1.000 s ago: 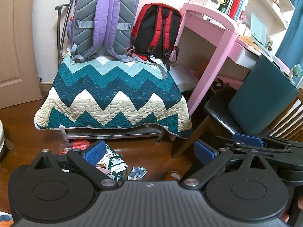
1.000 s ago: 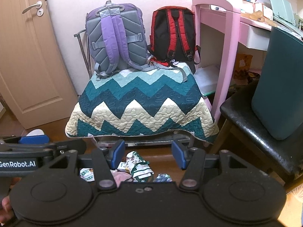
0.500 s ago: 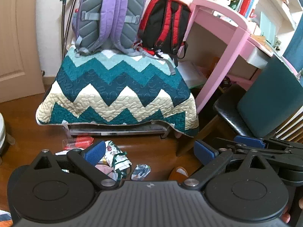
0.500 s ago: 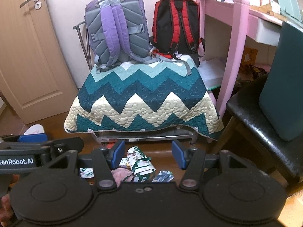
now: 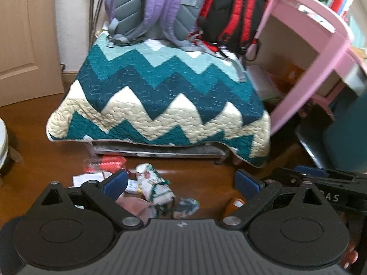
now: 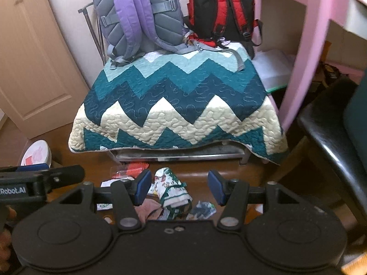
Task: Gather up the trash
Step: 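Lower both tools under the bed toward the crumpled trash, then close left tool on white cartoon-printed snack bag while right tool grasps crumpled white-green plastic bag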
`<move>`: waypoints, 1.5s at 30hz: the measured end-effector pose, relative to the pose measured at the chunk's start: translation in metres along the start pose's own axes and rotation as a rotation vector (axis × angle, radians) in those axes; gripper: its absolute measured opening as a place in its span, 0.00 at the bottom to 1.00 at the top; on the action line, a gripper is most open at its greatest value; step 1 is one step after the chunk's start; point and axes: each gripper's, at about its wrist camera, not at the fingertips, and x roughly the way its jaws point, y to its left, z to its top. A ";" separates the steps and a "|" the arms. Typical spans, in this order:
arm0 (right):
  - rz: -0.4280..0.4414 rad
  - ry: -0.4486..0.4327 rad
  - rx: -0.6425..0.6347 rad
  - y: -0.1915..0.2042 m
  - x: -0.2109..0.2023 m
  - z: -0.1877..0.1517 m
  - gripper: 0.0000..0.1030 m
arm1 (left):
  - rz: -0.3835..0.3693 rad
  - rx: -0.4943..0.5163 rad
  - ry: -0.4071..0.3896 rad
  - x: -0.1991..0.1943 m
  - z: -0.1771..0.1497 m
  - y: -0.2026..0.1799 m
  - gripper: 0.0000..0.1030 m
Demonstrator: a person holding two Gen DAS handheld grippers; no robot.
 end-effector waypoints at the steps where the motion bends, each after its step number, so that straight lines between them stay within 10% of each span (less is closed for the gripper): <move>1: 0.003 0.001 -0.014 0.000 0.012 0.005 0.54 | 0.008 -0.003 0.001 0.007 0.005 0.006 0.97; 16: 0.083 0.140 -0.109 -0.008 0.186 0.029 0.54 | 0.137 0.067 0.226 0.154 0.044 0.111 0.97; 30: -0.083 0.576 0.151 -0.056 0.343 -0.067 0.54 | 0.096 0.219 0.527 0.348 -0.016 0.069 0.97; 45: -0.118 0.680 0.454 -0.095 0.435 -0.128 0.54 | 0.127 -0.075 0.612 0.483 -0.047 0.094 0.96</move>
